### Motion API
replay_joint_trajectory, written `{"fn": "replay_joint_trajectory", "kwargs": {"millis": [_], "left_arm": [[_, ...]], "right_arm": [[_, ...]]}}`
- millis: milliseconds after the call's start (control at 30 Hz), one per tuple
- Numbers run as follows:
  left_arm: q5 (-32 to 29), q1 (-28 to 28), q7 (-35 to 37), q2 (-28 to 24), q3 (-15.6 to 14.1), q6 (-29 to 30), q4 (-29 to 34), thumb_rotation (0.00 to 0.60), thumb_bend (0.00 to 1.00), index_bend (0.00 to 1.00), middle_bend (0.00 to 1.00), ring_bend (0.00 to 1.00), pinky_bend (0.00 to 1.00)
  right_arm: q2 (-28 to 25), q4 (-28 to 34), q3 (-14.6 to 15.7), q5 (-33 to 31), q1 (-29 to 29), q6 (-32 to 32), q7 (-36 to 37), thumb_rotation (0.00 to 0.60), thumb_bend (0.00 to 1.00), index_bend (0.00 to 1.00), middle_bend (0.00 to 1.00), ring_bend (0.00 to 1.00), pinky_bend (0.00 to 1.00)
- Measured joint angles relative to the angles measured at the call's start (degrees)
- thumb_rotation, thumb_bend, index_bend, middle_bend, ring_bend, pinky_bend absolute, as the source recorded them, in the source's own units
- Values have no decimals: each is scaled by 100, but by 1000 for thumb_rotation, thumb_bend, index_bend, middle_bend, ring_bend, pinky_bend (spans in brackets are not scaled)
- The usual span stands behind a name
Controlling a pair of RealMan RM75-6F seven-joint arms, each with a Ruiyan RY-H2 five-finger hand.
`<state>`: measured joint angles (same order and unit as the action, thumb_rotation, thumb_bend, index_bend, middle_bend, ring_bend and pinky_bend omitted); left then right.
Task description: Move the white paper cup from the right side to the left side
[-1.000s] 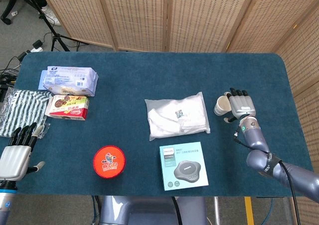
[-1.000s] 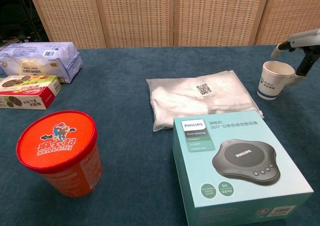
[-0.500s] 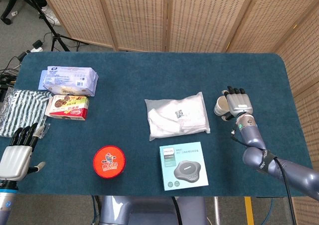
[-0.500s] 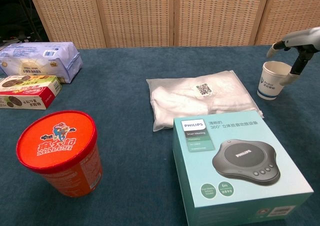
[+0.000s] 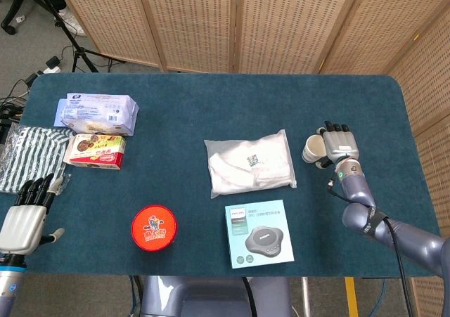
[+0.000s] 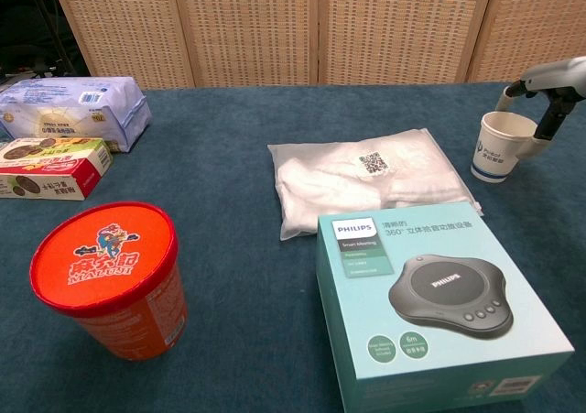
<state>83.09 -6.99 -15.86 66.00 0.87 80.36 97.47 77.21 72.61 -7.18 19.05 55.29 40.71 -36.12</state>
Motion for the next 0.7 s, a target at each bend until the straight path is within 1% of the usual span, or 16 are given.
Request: {"fn": "replay_joint_trajectory", "kwargs": {"millis": [100,233,533,700], "left_arm": [[0,-3,-9,2,-6,-7,4,600,29,0,0,0,0],[15,-3,-8,-6,-17,-6,21,600,28,0,0,0,0],[33,-1,13,-21,-25,9,26,600,29,0,0,0,0],[45,0,28,-27,-29,17,33,600,29,0,0,0,0]], "right_arm": [[26,-27,-5,56,-4,25,74,600,311,300,0,0,0],[52,-36,-10,131,-15,70,156,600,311,323,0,0,0],[35,67,37,214,-20,182,195,600,311,346,0,0,0],[-56,292,21,250,19,326,161,600,311,346,0,0,0]]}}
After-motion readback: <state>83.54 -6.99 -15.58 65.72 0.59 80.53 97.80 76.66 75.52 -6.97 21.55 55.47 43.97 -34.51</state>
